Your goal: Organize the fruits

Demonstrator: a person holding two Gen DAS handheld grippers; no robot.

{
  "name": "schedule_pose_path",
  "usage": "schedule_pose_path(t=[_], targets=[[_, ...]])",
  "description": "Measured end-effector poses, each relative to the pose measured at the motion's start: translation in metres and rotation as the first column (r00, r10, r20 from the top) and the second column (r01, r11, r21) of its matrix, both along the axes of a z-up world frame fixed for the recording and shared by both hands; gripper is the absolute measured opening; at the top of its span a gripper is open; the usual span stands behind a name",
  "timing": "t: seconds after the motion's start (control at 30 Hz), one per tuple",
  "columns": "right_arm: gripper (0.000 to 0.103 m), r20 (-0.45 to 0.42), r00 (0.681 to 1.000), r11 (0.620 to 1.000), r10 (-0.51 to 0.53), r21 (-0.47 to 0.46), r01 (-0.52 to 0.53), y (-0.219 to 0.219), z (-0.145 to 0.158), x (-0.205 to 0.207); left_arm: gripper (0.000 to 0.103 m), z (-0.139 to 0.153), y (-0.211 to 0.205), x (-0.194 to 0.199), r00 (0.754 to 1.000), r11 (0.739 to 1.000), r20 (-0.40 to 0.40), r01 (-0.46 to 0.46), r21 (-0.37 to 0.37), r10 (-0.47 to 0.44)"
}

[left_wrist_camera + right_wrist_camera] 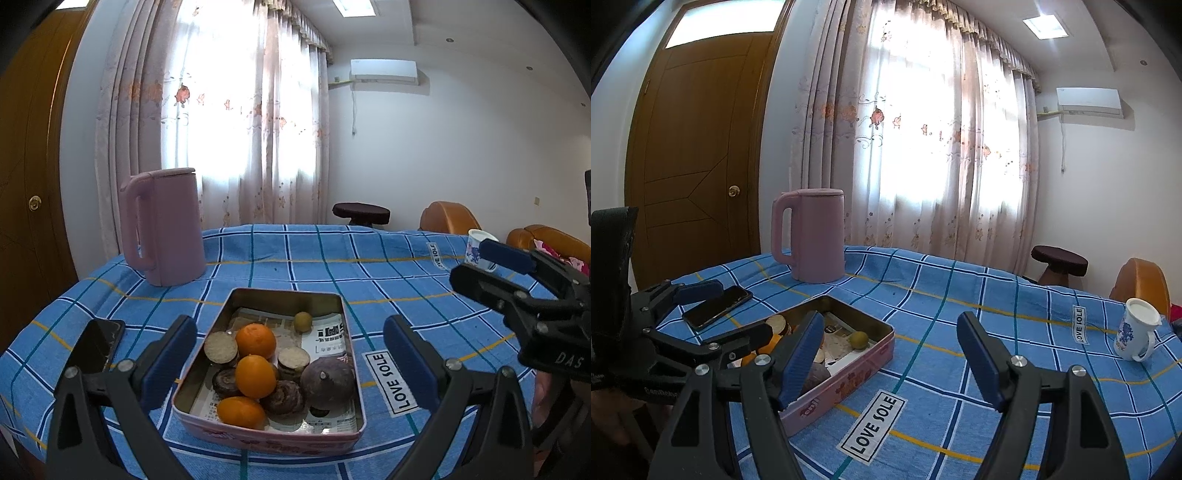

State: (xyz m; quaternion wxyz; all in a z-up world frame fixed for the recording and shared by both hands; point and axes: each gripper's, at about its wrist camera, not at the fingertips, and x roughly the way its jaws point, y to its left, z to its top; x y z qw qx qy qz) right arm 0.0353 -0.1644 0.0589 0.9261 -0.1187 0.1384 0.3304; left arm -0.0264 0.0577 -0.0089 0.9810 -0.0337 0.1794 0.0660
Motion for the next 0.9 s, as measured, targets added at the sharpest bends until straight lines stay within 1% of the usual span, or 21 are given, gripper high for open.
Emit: schedule_pose_path(t=[0.2,0.33,0.5,0.67,0.9], targets=[[0.076,0.005,1.0,1.0,-0.019,0.016,0.019,-0.01,0.002,0.002,0.103,0.003,-0.004,-0.004,1.0,1.0,0.011,0.027,-0.005,-0.027],[0.076,0.007,0.999,0.999,-0.034,0.028,0.034,-0.019,0.004,0.004,0.103,0.005,-0.007,-0.004,1.0,1.0,0.018,0.019,0.002,-0.019],[0.076,-0.003,0.999,0.998,-0.047,0.042,0.047,-0.026,0.003,0.007,0.103,0.004,-0.008,-0.001,1.0,0.999,0.001,0.031,-0.015,-0.031],[0.077,-0.015,0.999,0.998,-0.048,0.03,0.049,-0.027,-0.002,0.01,0.103,0.0,-0.01,0.002,0.999,0.999,-0.02,0.04,-0.015,-0.041],[0.077,-0.019,0.998,0.999,-0.053,0.011,0.053,-0.03,-0.007,0.012,0.103,-0.001,-0.011,0.002,0.998,0.998,-0.022,0.057,-0.026,-0.058]])
